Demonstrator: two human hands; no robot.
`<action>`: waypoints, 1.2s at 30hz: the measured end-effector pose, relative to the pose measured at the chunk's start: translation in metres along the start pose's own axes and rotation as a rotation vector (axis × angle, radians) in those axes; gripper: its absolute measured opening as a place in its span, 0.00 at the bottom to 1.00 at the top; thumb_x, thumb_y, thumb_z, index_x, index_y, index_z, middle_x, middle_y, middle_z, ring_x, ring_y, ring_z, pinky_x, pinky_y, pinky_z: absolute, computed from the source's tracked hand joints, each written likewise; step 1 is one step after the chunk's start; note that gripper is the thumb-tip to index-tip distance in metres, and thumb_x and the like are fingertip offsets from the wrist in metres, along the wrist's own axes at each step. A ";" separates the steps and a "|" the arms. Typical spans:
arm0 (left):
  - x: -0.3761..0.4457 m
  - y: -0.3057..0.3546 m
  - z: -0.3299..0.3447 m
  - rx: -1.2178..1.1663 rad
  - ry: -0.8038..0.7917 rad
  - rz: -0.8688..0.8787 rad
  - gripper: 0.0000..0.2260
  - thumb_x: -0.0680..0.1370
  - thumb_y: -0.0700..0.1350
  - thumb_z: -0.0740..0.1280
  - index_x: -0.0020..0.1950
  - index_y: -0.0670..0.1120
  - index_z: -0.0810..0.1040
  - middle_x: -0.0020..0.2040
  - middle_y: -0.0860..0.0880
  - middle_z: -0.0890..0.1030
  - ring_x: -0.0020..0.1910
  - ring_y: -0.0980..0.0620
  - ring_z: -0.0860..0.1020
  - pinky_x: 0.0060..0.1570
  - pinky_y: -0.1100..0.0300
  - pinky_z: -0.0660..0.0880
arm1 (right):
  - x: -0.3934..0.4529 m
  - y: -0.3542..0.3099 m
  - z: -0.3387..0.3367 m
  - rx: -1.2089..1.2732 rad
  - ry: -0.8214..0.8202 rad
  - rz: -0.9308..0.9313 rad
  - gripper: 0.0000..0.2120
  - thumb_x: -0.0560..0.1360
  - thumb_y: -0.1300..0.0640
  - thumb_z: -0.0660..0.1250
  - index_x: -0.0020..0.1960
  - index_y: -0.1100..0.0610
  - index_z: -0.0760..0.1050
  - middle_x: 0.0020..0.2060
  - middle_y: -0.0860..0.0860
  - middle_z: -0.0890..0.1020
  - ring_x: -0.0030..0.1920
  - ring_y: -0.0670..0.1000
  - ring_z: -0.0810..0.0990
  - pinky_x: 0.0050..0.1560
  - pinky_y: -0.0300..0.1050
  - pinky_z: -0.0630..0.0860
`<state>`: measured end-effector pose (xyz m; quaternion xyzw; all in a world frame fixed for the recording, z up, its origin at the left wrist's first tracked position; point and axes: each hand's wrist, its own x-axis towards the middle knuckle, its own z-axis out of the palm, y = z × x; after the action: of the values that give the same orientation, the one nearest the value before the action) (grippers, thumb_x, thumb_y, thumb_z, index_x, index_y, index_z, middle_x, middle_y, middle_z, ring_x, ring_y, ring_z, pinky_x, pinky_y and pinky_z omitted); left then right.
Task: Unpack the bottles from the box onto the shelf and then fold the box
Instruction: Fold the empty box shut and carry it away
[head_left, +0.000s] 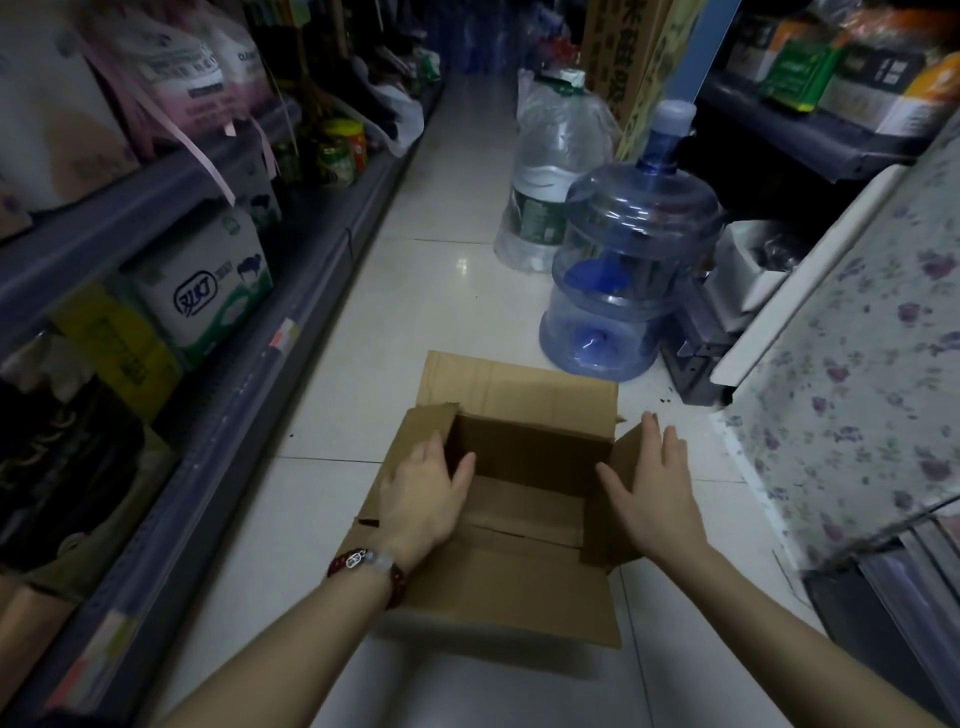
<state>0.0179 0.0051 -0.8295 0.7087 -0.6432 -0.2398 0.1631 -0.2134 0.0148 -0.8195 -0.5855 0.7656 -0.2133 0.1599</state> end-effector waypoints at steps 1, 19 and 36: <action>0.001 -0.002 0.005 -0.012 -0.034 -0.013 0.28 0.79 0.62 0.52 0.73 0.47 0.63 0.69 0.46 0.72 0.66 0.46 0.72 0.64 0.46 0.71 | -0.003 -0.001 0.004 0.011 -0.011 -0.009 0.38 0.78 0.46 0.62 0.78 0.52 0.43 0.78 0.57 0.48 0.78 0.58 0.46 0.75 0.57 0.53; 0.005 -0.003 0.024 0.151 -0.062 -0.002 0.25 0.80 0.60 0.52 0.73 0.49 0.64 0.71 0.47 0.68 0.69 0.45 0.67 0.67 0.47 0.67 | -0.002 -0.016 0.071 0.172 -0.302 -0.210 0.27 0.80 0.57 0.59 0.76 0.48 0.55 0.70 0.48 0.70 0.68 0.48 0.70 0.66 0.43 0.68; 0.021 -0.012 0.028 0.109 -0.033 -0.014 0.22 0.81 0.58 0.50 0.72 0.52 0.66 0.68 0.51 0.73 0.66 0.50 0.70 0.66 0.54 0.69 | 0.126 0.016 0.029 -0.150 -0.306 -0.265 0.62 0.58 0.34 0.76 0.76 0.40 0.35 0.77 0.51 0.37 0.77 0.59 0.36 0.75 0.64 0.46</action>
<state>0.0134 -0.0121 -0.8617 0.7168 -0.6530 -0.2172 0.1121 -0.2458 -0.1070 -0.8521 -0.7167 0.6626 -0.0833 0.2008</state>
